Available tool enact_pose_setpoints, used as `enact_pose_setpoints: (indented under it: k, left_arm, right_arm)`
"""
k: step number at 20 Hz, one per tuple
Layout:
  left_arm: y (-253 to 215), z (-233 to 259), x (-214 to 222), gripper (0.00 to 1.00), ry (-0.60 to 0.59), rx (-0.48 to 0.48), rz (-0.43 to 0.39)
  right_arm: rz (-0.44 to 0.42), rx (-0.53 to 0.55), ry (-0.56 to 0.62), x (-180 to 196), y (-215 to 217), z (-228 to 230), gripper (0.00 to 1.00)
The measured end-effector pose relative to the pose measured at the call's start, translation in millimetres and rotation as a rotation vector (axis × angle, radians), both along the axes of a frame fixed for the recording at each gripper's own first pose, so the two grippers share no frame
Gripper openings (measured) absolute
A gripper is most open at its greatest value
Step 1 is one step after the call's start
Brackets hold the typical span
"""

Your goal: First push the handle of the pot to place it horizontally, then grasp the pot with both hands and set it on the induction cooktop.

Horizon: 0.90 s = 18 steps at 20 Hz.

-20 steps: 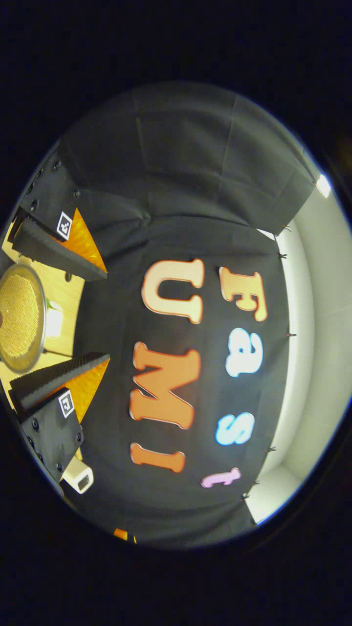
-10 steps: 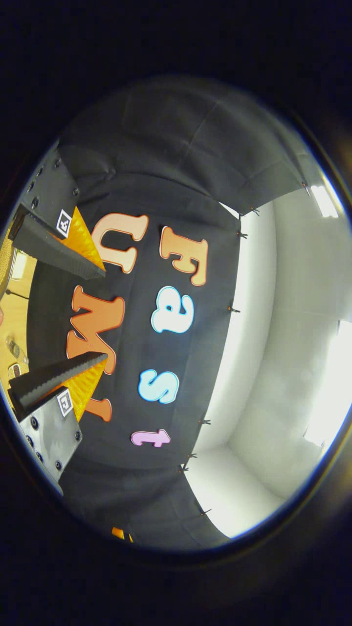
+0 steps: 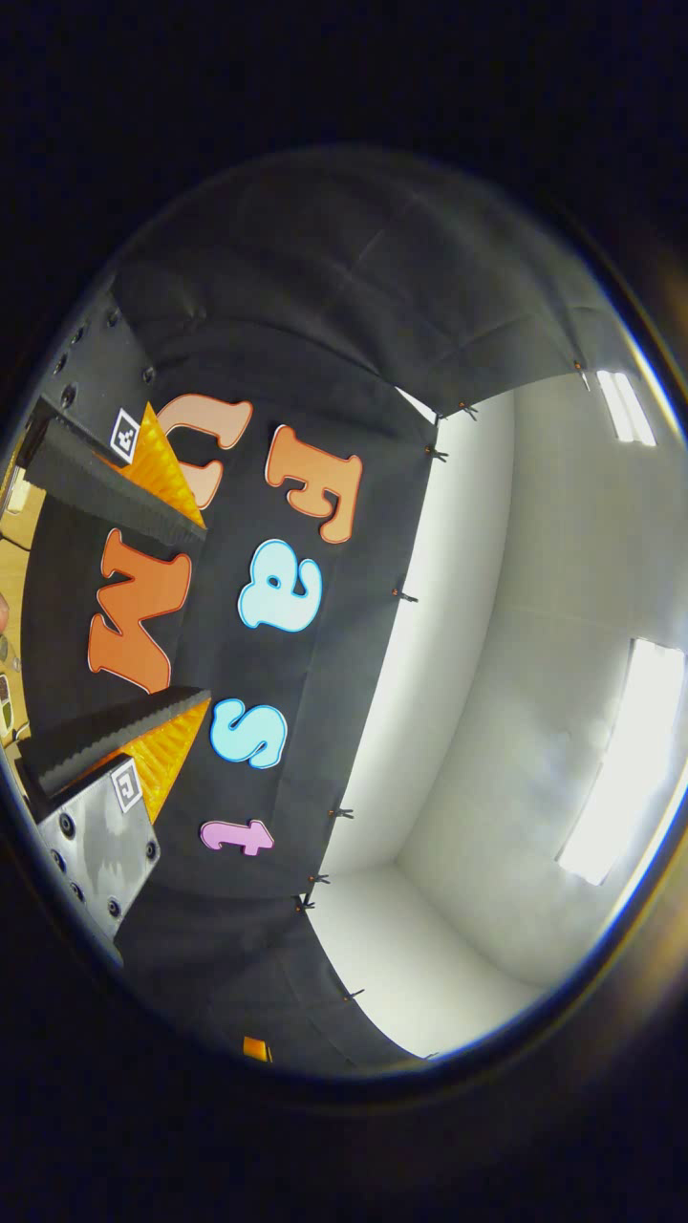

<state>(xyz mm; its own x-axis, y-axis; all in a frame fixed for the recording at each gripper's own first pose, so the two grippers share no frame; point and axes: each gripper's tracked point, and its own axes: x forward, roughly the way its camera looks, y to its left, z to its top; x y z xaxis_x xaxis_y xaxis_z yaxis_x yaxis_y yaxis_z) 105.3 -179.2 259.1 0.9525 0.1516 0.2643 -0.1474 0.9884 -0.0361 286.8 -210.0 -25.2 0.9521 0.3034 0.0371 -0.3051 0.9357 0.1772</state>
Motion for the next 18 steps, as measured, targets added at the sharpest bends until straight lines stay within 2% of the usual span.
enact_pose_setpoints:
  k: [1, 3, 8, 9, 12, 18]
  left_arm:
    - [-4, 5, -3, 0.96, -0.013, 0.011, -0.003]
    - [-12, 14, -11, 0.96, -0.04, 0.022, -0.01]
    - [-18, 25, -31, 0.96, -0.08, 0.045, 0.006]
    - [-16, 24, -34, 0.96, -0.083, 0.059, 0.019]
    - [-13, 12, -46, 0.97, -0.057, 0.09, 0.08]
    - [-13, 12, -70, 0.96, -0.059, 0.117, 0.162]
  right_arm:
    - [0.016, 0.0, -0.004, -1, 3, 0, 0.97]
    - [0.047, -0.002, -0.019, -3, 11, 4, 0.95]
    - [0.099, -0.009, -0.061, -14, 16, 10, 0.97]
    - [0.101, -0.003, -0.073, -13, 16, 11, 0.95]
    - [0.123, 0.02, -0.083, -13, 16, 9, 0.97]
    - [0.162, 0.04, -0.081, -8, 20, -10, 0.95]
